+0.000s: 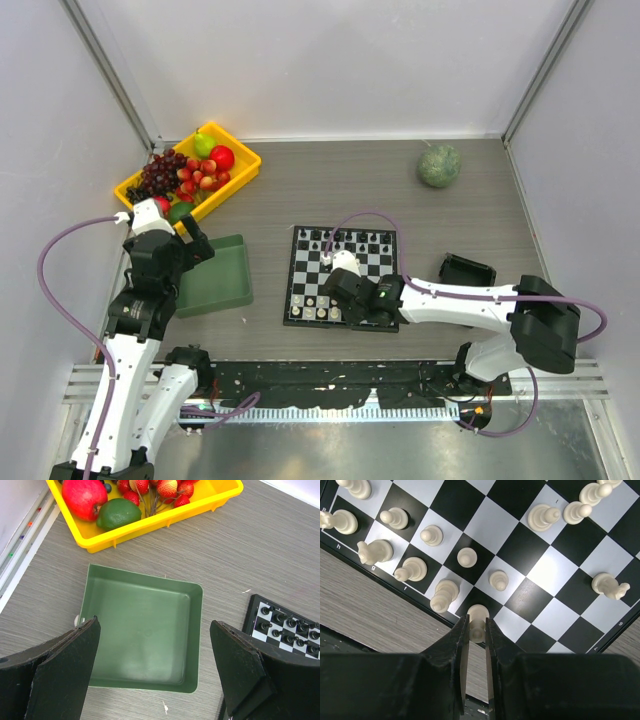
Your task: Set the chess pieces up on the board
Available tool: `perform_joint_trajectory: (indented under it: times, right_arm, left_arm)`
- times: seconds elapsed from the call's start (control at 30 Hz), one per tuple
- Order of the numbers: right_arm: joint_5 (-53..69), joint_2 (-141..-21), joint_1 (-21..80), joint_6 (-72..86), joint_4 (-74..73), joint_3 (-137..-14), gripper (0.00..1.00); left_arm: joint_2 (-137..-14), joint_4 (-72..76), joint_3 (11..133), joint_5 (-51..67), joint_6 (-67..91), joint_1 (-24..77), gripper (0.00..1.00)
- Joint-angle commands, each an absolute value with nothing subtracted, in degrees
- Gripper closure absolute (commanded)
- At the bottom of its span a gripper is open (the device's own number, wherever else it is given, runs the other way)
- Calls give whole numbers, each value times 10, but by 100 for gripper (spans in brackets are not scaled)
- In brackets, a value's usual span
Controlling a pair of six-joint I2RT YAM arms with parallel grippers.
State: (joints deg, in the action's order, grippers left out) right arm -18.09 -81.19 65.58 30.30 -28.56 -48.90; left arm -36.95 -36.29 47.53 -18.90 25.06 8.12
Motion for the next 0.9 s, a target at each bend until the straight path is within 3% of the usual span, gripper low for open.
perform_joint_trajectory:
  times: [0.0, 0.43, 0.87]
  right_arm:
    - [-192, -815, 660, 317, -263, -493, 83]
    - [-192, -824, 660, 316, -264, -486, 81]
    - [-187, -792, 661, 313, -276, -497, 65]
  left_arm:
    - [-366, -347, 478, -195, 248, 78, 1]
    - [-367, -347, 476, -196, 247, 78, 1]
    - [-367, -349, 476, -192, 249, 78, 1]
